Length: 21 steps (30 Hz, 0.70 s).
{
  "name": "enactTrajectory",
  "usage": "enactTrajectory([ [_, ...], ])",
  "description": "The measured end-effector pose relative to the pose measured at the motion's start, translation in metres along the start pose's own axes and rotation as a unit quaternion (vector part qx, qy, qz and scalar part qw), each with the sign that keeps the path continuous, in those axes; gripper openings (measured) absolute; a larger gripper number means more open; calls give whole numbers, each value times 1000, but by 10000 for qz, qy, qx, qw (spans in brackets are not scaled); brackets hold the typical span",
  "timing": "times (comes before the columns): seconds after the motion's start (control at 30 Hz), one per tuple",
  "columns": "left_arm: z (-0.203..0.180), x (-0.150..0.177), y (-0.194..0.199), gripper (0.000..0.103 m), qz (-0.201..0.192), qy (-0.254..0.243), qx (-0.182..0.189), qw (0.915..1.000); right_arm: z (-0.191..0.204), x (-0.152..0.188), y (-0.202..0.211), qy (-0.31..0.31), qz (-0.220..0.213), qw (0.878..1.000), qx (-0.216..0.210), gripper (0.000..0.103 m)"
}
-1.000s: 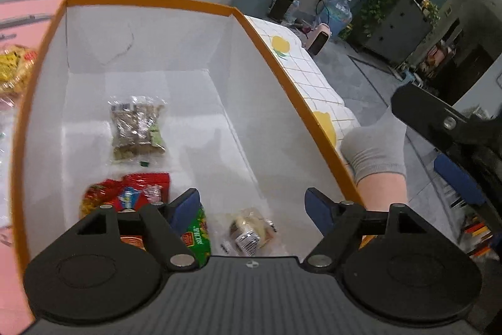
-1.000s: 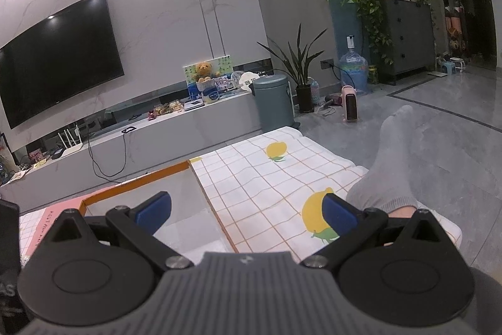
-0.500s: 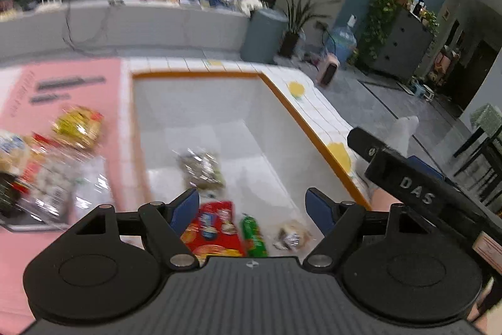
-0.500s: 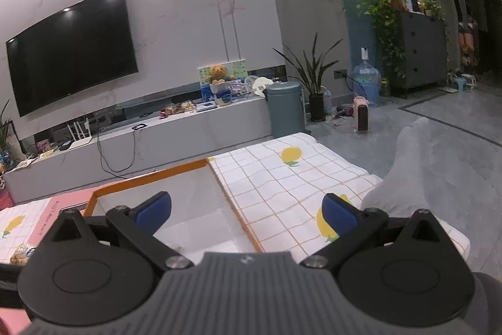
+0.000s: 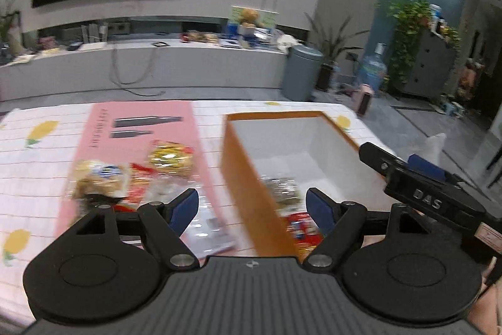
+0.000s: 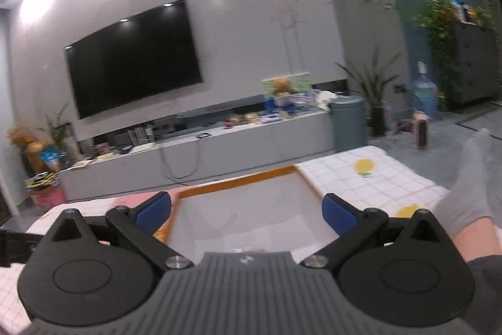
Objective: Organize snacks
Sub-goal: 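Move both tools back from the box to the snack pile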
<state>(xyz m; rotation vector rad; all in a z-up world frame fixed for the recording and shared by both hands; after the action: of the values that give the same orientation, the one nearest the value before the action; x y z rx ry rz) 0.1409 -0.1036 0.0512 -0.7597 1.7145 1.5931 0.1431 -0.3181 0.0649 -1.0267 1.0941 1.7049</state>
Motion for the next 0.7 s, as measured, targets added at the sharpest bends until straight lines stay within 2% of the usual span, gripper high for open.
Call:
enactTrajectory([
  [0.13,26,8,6,91,-28,90,-235,9997,39,7,-4,208,37,9987,-461,100],
  [0.37,80,28,4,91,65,318,-652,9973,95,27,-15,445,220,9941,-969,100],
  [0.7,141,61,-15,91,452,706,-1046,9910,143,71,-43,1010,744,9833,-1319,100],
])
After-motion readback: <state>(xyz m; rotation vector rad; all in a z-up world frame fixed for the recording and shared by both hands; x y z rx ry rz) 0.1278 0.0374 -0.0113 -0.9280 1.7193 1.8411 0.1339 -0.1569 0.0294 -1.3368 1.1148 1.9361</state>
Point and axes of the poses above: each gripper's, at about its wrist camera, not at the fingertips, and y roughly against the way its jaws point, z to its left, x to its underside, the point moved 5 cm from there along -y, roughly the way its jaws point, and after that the axes turned 11 degrees about -x, right-handed, at the moved point
